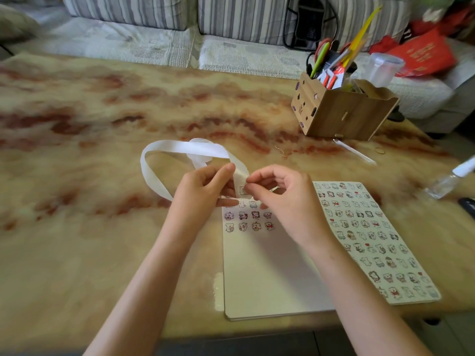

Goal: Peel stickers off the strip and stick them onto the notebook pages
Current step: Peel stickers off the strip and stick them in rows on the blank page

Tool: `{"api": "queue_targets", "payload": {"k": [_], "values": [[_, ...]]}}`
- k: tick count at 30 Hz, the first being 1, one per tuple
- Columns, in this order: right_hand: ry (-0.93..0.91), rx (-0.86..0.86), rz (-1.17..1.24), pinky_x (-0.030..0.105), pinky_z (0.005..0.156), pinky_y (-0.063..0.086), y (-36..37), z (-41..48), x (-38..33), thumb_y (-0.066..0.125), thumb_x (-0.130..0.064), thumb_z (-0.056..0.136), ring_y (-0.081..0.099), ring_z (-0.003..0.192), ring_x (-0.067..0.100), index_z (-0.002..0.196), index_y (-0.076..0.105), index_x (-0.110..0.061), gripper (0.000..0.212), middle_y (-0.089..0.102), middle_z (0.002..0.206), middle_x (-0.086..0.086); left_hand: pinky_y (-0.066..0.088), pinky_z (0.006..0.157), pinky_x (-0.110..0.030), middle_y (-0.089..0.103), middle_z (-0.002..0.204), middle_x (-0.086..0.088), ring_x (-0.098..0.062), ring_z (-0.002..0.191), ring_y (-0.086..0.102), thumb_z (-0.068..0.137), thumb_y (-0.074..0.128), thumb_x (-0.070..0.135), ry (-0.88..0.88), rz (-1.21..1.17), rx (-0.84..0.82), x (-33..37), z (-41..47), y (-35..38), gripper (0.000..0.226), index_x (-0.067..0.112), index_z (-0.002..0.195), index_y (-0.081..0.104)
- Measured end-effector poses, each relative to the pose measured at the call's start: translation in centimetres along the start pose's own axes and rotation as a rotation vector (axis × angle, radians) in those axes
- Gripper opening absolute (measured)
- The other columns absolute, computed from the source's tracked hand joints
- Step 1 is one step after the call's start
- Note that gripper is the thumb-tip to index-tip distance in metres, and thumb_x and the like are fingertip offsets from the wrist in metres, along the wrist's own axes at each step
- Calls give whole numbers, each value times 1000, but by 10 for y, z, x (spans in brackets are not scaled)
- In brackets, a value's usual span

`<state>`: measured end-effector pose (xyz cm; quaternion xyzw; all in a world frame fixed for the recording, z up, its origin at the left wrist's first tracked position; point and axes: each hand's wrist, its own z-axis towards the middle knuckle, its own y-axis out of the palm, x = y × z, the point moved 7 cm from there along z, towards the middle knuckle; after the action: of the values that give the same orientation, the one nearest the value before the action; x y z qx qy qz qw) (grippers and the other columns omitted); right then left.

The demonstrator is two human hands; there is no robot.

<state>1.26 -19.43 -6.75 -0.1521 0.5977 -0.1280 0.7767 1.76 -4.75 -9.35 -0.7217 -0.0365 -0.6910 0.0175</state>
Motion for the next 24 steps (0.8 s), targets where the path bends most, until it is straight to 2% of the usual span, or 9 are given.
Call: {"api": "queue_targets", "payload": {"k": [2, 5, 10, 24], "values": [[10, 9, 17, 32, 64, 56, -2, 0, 1, 72, -7, 81, 63, 67, 8, 82, 72, -15, 8, 72, 73, -1, 59, 63, -24, 66, 63, -1, -9, 64, 66, 93, 57, 23, -19, 12, -45, 0, -1, 2, 27, 6, 76, 68], [1, 18, 11, 36, 67, 57, -4, 1, 1, 72, -6, 81, 63, 67, 9, 81, 72, -13, 7, 71, 73, -1, 58, 66, -21, 67, 64, -1, -6, 64, 66, 89, 62, 17, -15, 53, -99, -1, -2, 5, 16, 5, 82, 70], [-19, 12, -14, 38, 69, 57, -5, 2, 2, 71, -6, 82, 64, 68, 9, 81, 72, -14, 7, 71, 73, -2, 57, 67, -18, 68, 65, -3, -5, 64, 65, 89, 63, 13, -5, 47, -122, -1, -3, 7, 11, 7, 81, 69], [-4, 11, -5, 32, 69, 56, -5, 2, 4, 71, -8, 83, 64, 66, 7, 81, 71, -14, 7, 72, 73, -2, 57, 68, -18, 72, 70, 1, -6, 68, 68, 88, 64, 11, 20, 38, -126, 2, -3, 6, 9, 9, 82, 70]]}}
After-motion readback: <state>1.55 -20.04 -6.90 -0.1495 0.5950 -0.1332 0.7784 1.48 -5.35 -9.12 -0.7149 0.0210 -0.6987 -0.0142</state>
